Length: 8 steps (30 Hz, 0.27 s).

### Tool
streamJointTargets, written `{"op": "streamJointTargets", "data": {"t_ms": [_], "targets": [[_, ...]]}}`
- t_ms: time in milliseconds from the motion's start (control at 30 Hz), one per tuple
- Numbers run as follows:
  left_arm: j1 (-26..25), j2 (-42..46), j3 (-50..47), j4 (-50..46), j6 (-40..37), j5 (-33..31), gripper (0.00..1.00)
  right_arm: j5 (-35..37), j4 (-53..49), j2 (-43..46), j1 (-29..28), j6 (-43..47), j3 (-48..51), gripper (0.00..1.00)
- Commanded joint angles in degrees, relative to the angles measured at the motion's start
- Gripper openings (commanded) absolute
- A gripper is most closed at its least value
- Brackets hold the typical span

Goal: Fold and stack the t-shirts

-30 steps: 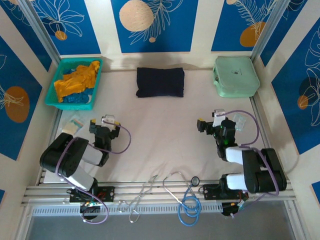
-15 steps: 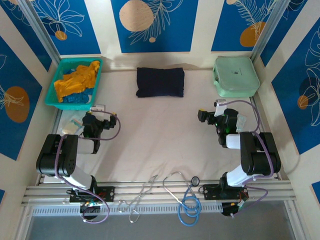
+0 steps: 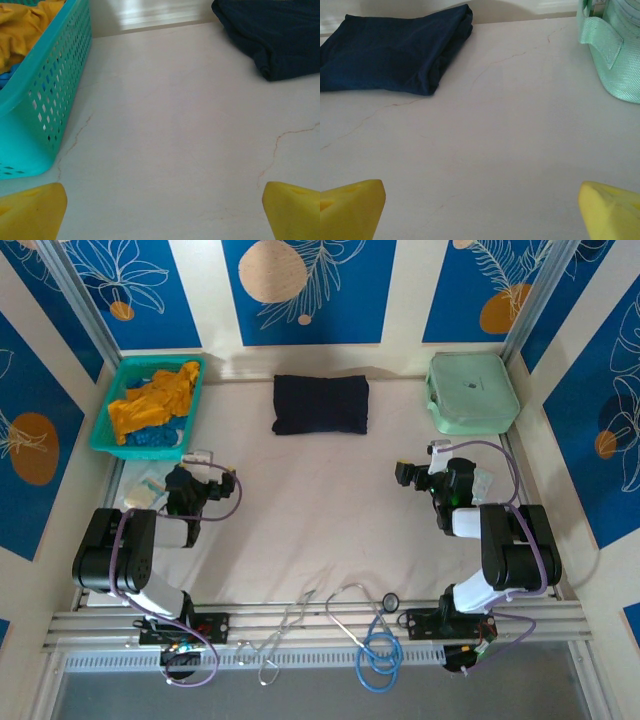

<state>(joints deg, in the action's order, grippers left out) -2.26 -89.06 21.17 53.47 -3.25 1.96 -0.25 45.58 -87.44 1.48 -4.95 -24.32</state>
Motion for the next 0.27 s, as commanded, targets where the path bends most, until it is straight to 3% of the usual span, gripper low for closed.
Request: {"op": "streamJointTargets", "data": {"t_ms": [0,233], "targets": [[0.33,-0.71,0.80,-0.45,0.96,1.65,0.99,0.12,0.17,0.07,-0.13,-0.74,0.14,0.99],[0.33,-0.59,0.37,0.12,1.05,1.74,0.99,0.75,0.28,0.25,-0.50,-0.59,0.30,0.99]]}}
